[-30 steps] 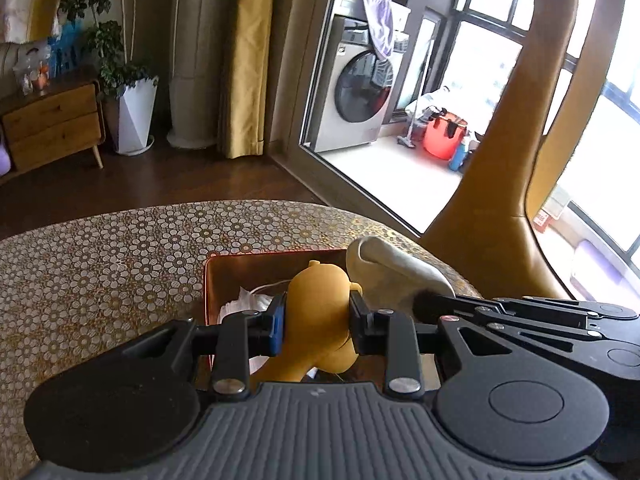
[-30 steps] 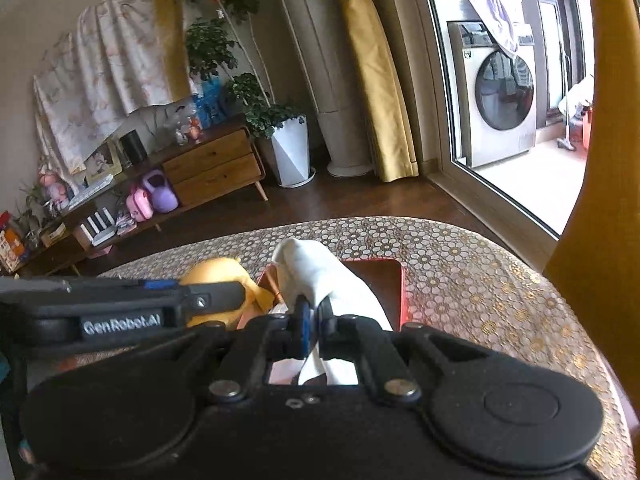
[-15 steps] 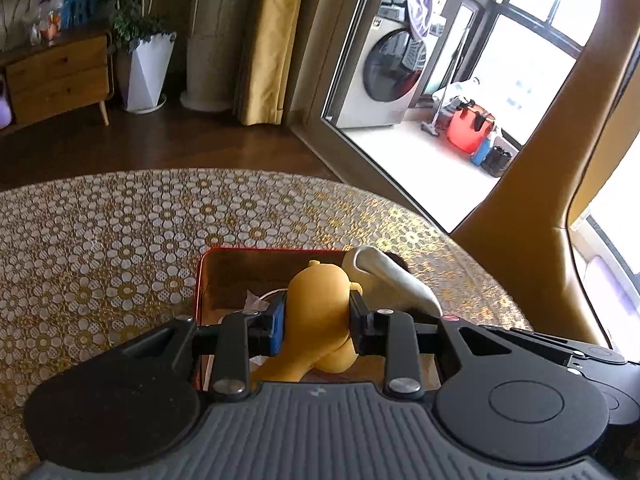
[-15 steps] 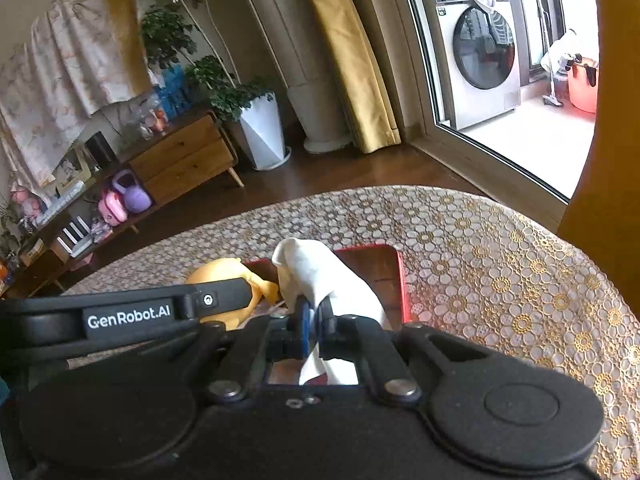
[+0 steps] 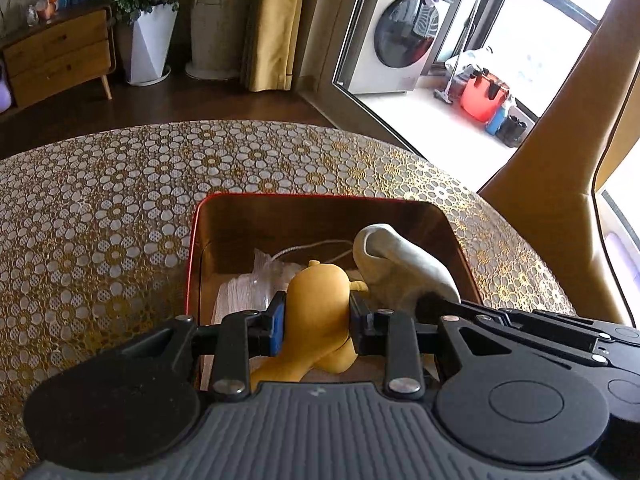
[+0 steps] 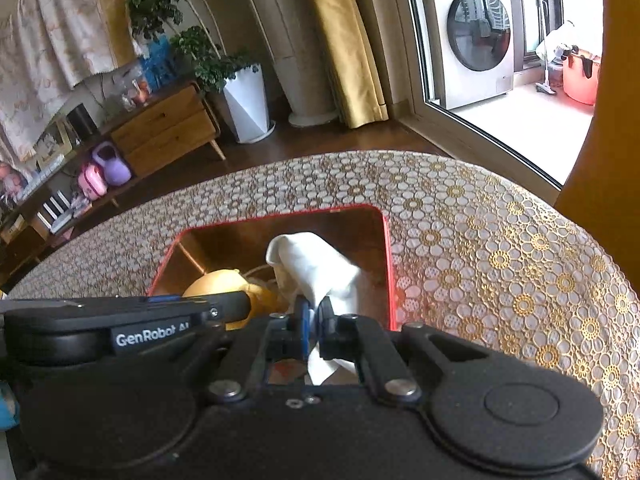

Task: Organize soft objects
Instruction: 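Carry duck and cloth over the red tin with both grippers, then lower into the tin and open left gripper on duck while right gripper releases cloth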

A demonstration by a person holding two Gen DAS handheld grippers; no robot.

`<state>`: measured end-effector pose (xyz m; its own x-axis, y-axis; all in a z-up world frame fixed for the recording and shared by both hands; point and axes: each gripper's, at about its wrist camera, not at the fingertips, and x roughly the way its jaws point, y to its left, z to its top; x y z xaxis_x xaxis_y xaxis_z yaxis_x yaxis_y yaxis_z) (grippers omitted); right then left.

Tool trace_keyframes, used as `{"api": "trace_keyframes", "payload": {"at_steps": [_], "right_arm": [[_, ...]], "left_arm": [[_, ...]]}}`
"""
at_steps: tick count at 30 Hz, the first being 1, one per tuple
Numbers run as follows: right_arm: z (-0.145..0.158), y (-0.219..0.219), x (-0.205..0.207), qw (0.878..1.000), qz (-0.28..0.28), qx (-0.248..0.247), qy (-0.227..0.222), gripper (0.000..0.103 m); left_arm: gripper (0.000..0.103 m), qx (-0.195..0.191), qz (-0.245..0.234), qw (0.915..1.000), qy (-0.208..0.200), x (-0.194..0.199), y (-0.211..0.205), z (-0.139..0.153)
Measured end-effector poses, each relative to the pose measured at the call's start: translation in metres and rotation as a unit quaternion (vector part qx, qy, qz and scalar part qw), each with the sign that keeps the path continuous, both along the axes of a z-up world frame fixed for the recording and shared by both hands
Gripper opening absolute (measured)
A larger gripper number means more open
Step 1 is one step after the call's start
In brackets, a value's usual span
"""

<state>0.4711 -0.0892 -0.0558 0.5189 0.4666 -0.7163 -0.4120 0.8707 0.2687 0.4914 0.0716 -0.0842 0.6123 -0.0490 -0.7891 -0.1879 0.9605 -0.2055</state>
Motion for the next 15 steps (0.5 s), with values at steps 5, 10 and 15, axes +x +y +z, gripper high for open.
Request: {"api": "trace_keyframes", "payload": {"at_steps": [5, 10, 15], "right_arm": [[-0.002, 0.001, -0.003, 1.000, 0.002, -0.007, -0.003, 0.010], [0.004, -0.002, -0.005, 1.000, 0.000, -0.007, -0.011, 0.016], [0.013, -0.008, -0.011, 1.000, 0.005, -0.004, -0.018, 0.022]], "left_arm": [[0.034, 0.010, -0.004, 0.9999, -0.002, -0.002, -0.003, 0.003], [0.053, 0.024, 0.004, 0.9995, -0.018, -0.009, -0.001, 0.013], [0.059, 0.017, 0.015, 0.9993, -0.031, -0.019, 0.001, 0.028]]}}
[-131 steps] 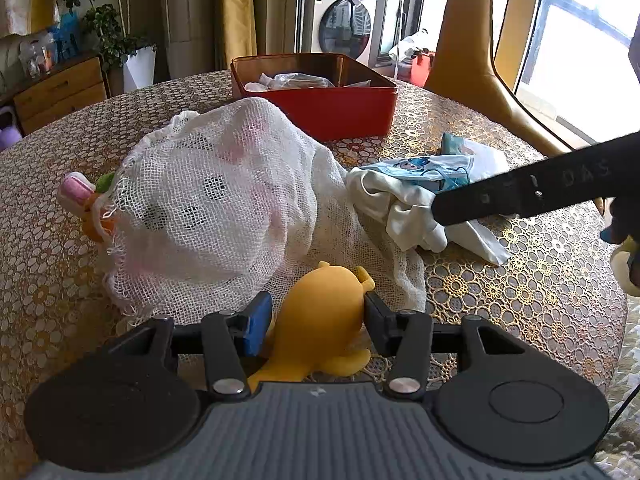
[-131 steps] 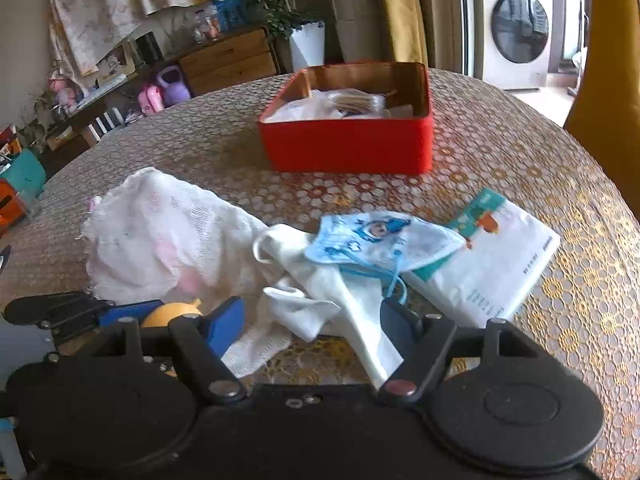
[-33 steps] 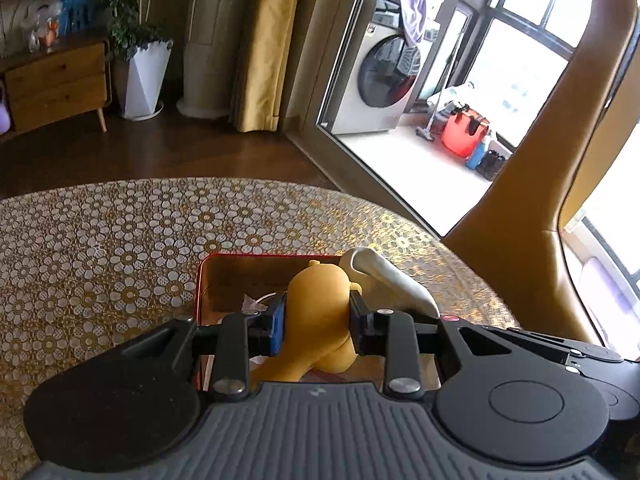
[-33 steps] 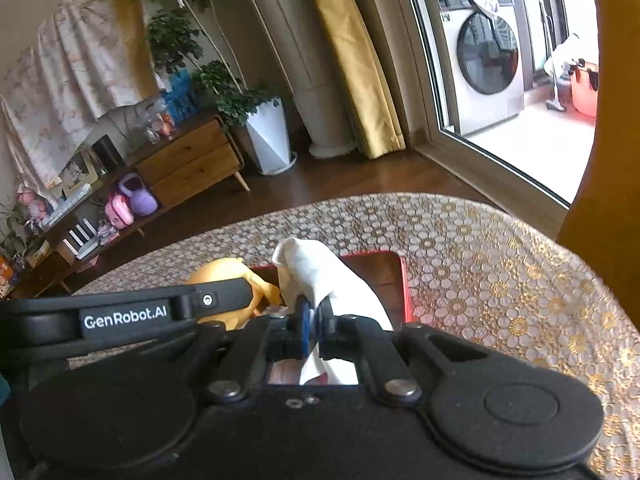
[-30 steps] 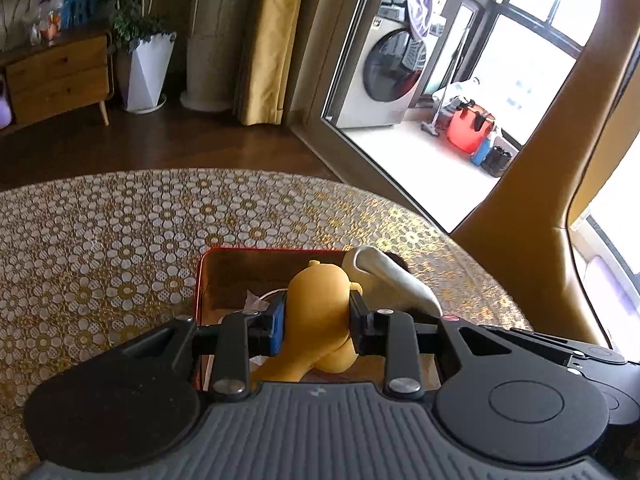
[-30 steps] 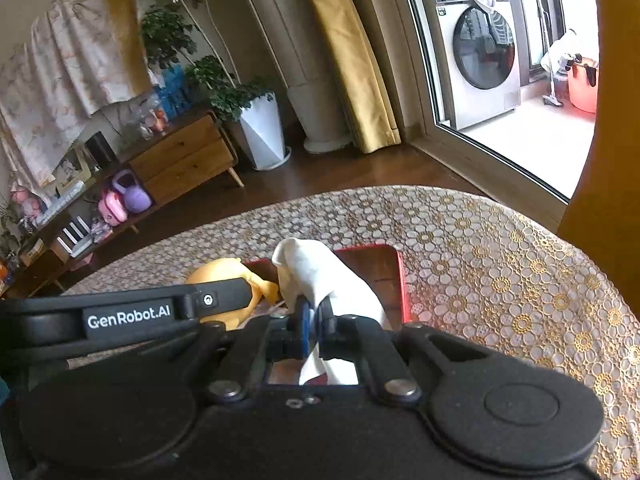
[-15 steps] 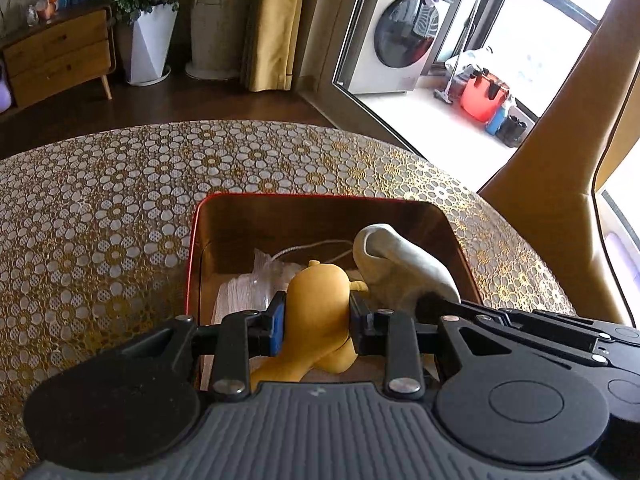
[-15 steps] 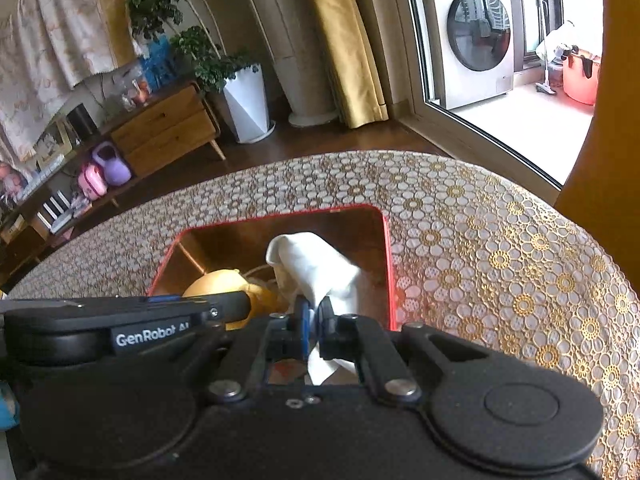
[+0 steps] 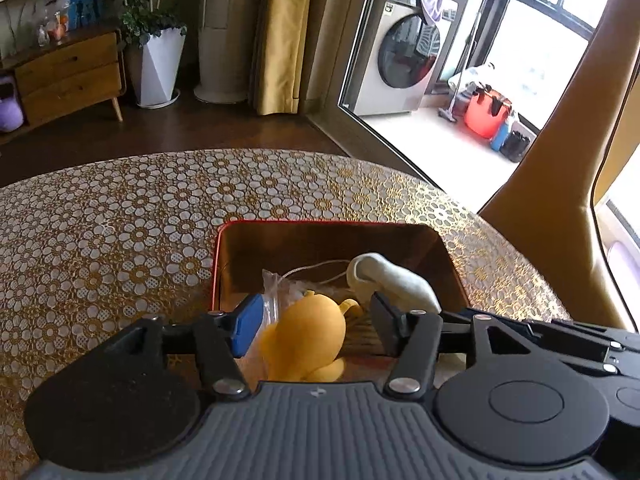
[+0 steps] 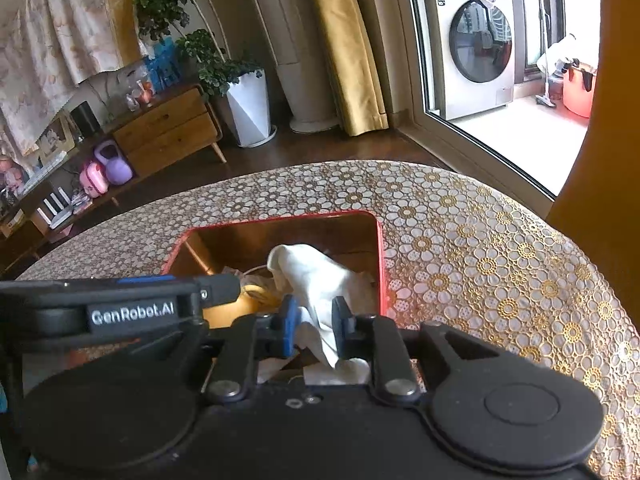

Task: Organize soft objects
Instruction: 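Lower into the tin and open left gripper on duck while right gripper releases cloth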

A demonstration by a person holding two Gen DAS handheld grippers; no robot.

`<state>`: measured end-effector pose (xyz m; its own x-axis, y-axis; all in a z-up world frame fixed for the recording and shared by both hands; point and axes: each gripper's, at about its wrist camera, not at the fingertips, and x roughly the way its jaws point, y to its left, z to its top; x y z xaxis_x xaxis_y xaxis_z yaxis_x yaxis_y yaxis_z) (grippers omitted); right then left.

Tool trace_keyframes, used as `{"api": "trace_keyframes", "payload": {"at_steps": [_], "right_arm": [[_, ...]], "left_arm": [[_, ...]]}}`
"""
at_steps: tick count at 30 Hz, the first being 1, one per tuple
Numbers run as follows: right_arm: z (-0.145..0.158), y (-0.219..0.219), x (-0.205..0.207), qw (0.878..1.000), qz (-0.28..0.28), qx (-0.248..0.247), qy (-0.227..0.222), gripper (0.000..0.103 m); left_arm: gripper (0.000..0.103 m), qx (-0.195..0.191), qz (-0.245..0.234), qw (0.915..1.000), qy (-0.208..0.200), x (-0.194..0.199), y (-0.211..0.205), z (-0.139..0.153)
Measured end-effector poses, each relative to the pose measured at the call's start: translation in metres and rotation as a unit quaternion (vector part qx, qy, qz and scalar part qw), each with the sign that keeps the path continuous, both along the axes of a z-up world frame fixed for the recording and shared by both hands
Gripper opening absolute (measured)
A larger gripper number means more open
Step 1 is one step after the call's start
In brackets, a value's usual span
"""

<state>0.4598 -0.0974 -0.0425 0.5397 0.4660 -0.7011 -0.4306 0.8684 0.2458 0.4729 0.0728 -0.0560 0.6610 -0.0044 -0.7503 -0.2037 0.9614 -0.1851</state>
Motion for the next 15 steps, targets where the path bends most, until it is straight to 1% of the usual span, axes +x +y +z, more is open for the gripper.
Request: {"api": "trace_keyframes", "payload": {"at_steps": [2, 4, 15], "right_arm": [[0.005, -0.001, -0.005, 1.000, 0.003, 0.001, -0.004, 0.027], [0.011, -0.002, -0.011, 1.000, 0.008, 0.002, -0.010, 0.029], [0.057, -0.014, -0.058, 0.999, 0.025, 0.000, -0.041, 0.031]], "left_arm": [[0.060, -0.005, 0.002, 1.0000, -0.007, -0.005, -0.001, 0.007], [0.060, -0.001, -0.001, 0.9999, -0.013, -0.010, -0.005, 0.016], [0.061, 0.016, -0.004, 0.9988, -0.047, -0.055, -0.020, 0.069]]}}
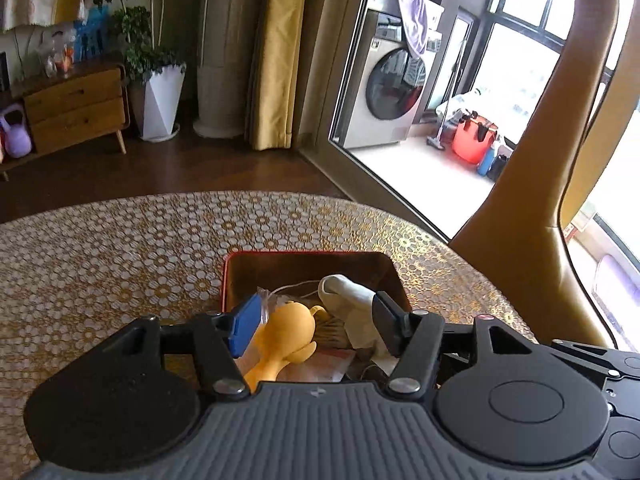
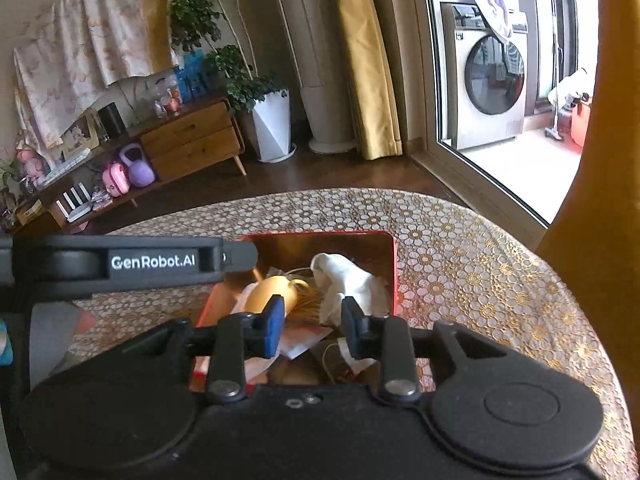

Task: Organize soft objects
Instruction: 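Lower into the tin and open left gripper on duck while right gripper releases cloth, then move left tool toward the white mesh bag while right tool approaches the blue mask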

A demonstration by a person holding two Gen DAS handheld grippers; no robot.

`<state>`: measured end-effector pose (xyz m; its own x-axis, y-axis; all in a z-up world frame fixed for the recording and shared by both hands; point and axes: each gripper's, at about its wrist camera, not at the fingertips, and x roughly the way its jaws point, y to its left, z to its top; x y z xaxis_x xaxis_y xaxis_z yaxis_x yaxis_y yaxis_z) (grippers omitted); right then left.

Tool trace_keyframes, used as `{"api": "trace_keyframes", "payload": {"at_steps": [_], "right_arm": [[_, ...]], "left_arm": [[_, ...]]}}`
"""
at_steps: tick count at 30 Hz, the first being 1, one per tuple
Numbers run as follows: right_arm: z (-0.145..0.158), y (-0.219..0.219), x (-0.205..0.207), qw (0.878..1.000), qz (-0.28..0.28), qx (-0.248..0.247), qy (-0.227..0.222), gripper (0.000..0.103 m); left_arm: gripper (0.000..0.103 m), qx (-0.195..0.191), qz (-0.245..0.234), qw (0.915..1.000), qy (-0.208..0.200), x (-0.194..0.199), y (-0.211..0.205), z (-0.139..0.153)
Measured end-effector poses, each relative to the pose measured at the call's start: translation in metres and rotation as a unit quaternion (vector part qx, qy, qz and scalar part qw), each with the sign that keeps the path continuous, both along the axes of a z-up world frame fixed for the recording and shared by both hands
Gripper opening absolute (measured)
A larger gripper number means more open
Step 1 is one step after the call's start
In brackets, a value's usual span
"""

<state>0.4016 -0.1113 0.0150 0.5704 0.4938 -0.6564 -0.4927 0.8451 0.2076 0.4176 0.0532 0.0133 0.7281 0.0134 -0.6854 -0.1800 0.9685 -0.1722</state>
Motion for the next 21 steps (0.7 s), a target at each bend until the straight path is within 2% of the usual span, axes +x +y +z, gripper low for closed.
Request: {"api": "trace_keyframes", "payload": {"at_steps": [9, 21], "right_arm": [[0.032, -0.022, -0.047, 1.000, 0.000, 0.009, -0.018, 0.034], [0.047, -0.045, -0.108, 0.999, 0.012, 0.010, -0.032, 0.043]], "left_arm": [[0.061, 0.013, -0.010, 0.9997, -0.020, -0.052, -0.008, 0.033], [0.061, 0.026, -0.043, 0.9984, -0.028, -0.128, -0.019, 0.053]]}}
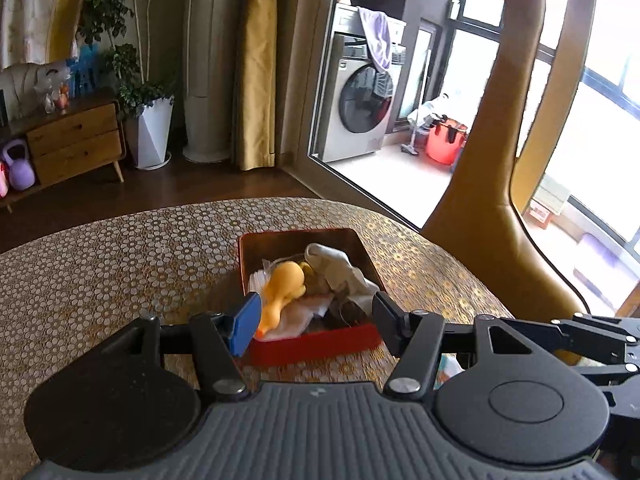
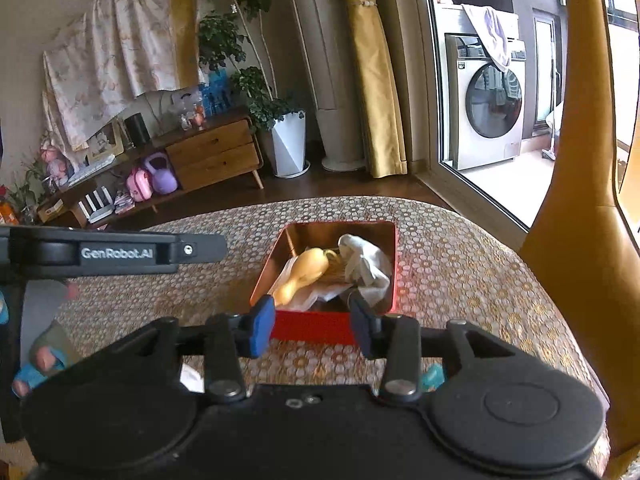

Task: Organize soft objects
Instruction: 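Move left tool toward the white mesh bag while right tool approaches the blue mask, then close left gripper on the white mesh bag while right gripper grasps the blue mask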

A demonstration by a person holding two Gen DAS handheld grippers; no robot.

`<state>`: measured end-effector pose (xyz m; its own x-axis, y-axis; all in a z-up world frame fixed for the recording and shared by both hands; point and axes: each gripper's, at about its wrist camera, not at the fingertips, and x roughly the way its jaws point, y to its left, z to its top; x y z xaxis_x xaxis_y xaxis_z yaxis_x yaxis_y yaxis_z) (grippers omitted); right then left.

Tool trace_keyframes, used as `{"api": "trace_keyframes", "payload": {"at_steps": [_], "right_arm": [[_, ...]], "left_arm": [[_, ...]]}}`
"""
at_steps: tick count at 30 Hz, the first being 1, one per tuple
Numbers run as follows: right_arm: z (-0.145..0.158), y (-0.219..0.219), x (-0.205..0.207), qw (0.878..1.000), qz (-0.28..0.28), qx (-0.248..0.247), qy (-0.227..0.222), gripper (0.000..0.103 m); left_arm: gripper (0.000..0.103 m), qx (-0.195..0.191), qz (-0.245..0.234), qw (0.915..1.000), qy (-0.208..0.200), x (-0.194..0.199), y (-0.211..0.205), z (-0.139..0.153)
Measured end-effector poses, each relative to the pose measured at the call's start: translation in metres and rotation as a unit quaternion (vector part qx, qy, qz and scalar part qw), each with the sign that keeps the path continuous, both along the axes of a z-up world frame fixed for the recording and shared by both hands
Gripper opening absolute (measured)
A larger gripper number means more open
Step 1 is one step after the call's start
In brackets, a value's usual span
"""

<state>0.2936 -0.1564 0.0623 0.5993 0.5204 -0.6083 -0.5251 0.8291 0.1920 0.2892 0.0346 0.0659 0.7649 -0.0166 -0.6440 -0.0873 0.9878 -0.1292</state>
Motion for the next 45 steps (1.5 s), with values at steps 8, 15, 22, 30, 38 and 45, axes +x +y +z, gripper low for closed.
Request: {"api": "trace_keyframes", "payload": {"at_steps": [8, 15, 22, 30, 38, 45], "right_arm": [[-0.010, -0.008, -0.036, 1.000, 0.012, -0.010, 0.001, 0.050], [-0.026, -0.011, -0.061, 1.000, 0.026, -0.016, 0.008, 0.056], [-0.045, -0.019, -0.072, 0.999, 0.027, -0.017, 0.019, 0.068], [-0.066, -0.024, -0.074, 0.999, 0.023, -0.019, 0.037, 0.073], [-0.083, -0.021, -0.070, 0.998, 0.029, -0.038, 0.052, 0.077], [-0.105, -0.019, -0.051, 0.996, 0.013, -0.058, 0.071, 0.078]], "left_arm": [[0.072, -0.008, -0.022, 0.9997, 0.005, -0.050, -0.005, -0.012], [0.083, -0.014, -0.045, 0.9989, -0.006, -0.089, -0.008, -0.026], [0.088, -0.026, -0.045, 0.9986, -0.014, -0.119, -0.007, -0.047], [0.102, -0.019, -0.055, 0.9983, -0.008, -0.141, -0.014, -0.077], [0.102, 0.009, -0.057, 0.9982, 0.011, -0.154, -0.022, -0.113], [0.102, 0.022, -0.039, 0.9988, 0.023, -0.156, -0.032, -0.145]]}}
